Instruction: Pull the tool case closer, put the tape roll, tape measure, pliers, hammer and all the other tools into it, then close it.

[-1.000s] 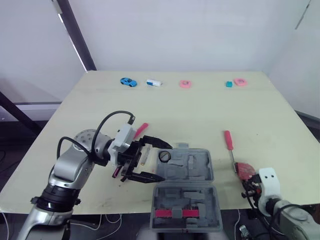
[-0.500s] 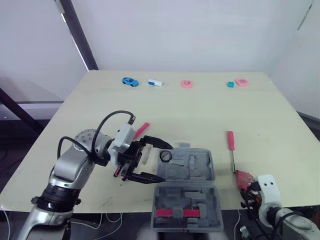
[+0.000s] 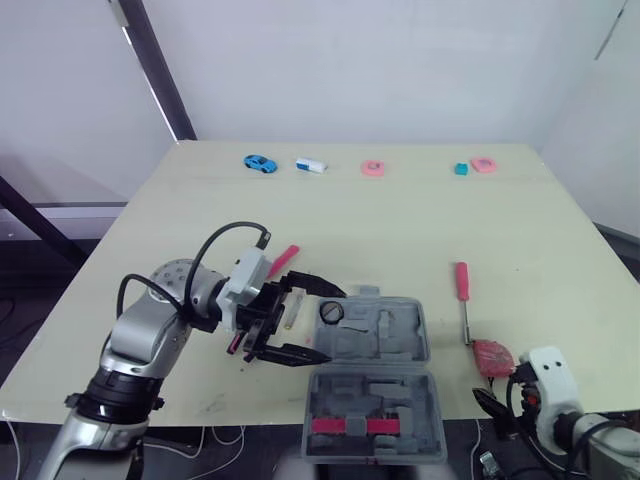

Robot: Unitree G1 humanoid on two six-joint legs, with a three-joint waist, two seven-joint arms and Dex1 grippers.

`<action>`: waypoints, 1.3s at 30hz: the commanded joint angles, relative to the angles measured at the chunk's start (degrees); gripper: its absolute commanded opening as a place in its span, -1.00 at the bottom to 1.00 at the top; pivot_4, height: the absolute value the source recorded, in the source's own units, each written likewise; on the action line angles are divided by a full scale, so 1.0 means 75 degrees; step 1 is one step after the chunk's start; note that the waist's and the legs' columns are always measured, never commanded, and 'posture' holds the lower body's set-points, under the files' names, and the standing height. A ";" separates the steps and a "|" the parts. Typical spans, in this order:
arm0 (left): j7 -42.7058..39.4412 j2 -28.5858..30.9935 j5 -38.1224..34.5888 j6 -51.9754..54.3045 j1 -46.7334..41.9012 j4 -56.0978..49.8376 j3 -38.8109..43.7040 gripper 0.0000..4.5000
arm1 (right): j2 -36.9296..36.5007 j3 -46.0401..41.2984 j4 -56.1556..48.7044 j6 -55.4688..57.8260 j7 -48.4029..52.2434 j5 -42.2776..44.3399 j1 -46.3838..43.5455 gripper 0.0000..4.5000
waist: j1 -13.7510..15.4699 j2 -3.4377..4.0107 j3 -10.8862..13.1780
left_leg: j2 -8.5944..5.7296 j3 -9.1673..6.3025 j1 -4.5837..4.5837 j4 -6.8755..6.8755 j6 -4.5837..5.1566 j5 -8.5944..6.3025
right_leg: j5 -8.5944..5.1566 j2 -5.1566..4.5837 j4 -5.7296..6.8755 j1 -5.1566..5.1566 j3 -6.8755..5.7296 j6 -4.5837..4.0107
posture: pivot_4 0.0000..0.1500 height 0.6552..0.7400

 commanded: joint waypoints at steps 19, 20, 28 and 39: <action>-0.0083 0.0039 -0.0160 -0.0141 0.0212 -0.0337 0.0146 1.00 | -0.2586 0.0561 0.4742 -0.6710 0.5659 -0.0908 -0.2076 0.99 | -0.0009 -0.0011 0.0008 | -0.0005 0.0001 0.0003 0.0010 0.0001 0.0000 | 0.0007 0.0006 -0.0007 0.0019 -0.0009 0.0009 | 1.00 1.00; -0.0055 0.0052 -0.0147 -0.0152 0.0262 -0.0380 0.0169 1.00 | -0.2597 0.0778 0.5086 -0.7122 0.5893 -0.1066 -0.2282 0.99 | -0.0002 -0.0010 0.0008 | -0.0005 0.0001 0.0004 0.0010 0.0001 0.0000 | 0.0014 0.0007 -0.0007 0.0019 -0.0009 0.0000 | 1.00 1.00; 0.0280 0.0065 -0.0183 -0.0072 0.0558 -0.0825 0.0279 1.00 | -0.2472 0.1840 0.7999 -0.9260 0.6997 -0.1829 -0.3806 0.99 | 0.0010 -0.0008 0.0010 | -0.0004 0.0007 0.0004 0.0016 0.0001 0.0000 | 0.0026 0.0007 -0.0007 0.0022 -0.0005 0.0009 | 1.00 1.00; 0.0575 0.0106 -0.0252 0.0019 0.0800 -0.1164 0.0346 1.00 | -0.2388 0.2362 0.9913 -1.0477 0.7240 -0.2419 -0.4733 0.99 | -0.0009 -0.0007 0.0010 | -0.0003 0.0009 0.0016 0.0019 0.0001 0.0000 | 0.0028 0.0008 0.0001 0.0029 -0.0003 0.0008 | 1.00 1.00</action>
